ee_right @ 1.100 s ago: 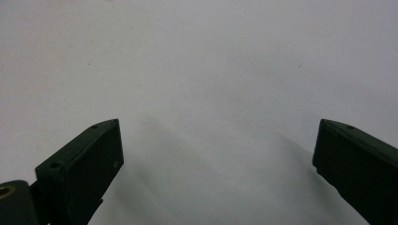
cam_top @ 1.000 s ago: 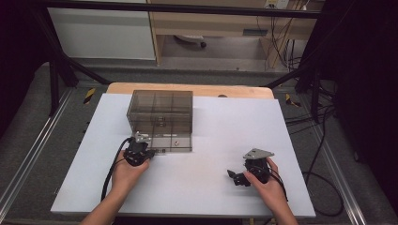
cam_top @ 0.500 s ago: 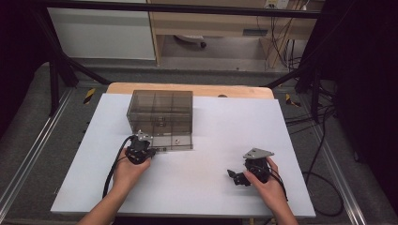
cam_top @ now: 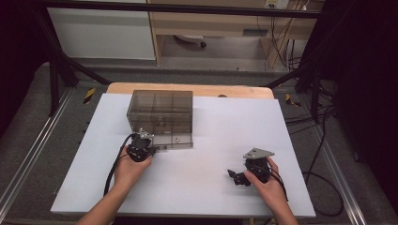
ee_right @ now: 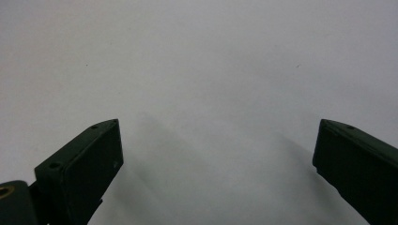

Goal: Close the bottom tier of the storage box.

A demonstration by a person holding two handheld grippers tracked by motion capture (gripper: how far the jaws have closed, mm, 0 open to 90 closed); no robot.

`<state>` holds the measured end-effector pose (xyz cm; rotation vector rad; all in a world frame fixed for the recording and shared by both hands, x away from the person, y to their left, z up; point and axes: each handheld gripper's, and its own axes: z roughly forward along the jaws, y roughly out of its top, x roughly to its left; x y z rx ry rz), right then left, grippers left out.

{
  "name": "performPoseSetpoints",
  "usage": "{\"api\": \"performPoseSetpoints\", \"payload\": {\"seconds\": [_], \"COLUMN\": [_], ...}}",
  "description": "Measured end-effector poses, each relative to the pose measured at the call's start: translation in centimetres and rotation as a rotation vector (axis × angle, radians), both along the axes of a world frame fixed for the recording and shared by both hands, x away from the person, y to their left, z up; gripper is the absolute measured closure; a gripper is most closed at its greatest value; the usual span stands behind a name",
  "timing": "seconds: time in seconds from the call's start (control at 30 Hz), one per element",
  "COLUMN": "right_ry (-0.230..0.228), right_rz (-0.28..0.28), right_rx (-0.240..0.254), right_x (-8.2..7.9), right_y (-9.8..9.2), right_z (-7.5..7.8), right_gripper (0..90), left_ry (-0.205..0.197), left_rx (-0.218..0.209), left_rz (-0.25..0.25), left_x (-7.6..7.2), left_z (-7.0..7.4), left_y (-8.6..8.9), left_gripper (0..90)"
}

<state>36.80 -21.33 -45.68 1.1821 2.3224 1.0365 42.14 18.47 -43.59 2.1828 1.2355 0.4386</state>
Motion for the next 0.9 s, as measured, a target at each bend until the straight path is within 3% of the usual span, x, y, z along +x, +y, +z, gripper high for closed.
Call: {"api": "performPoseSetpoints", "payload": {"seconds": [0.9], "right_ry": [0.002], "right_rz": [-0.001], "right_rx": [-0.002], "right_x": [0.0], "right_y": [0.0], "right_z": [0.0], "right_gripper": [2.5], "left_ry": [-0.007], "left_rx": [0.001], "left_rz": [0.031], "left_x": [1.8], "left_z": [0.1], "left_y": [0.3], "left_gripper": [90.0]}}
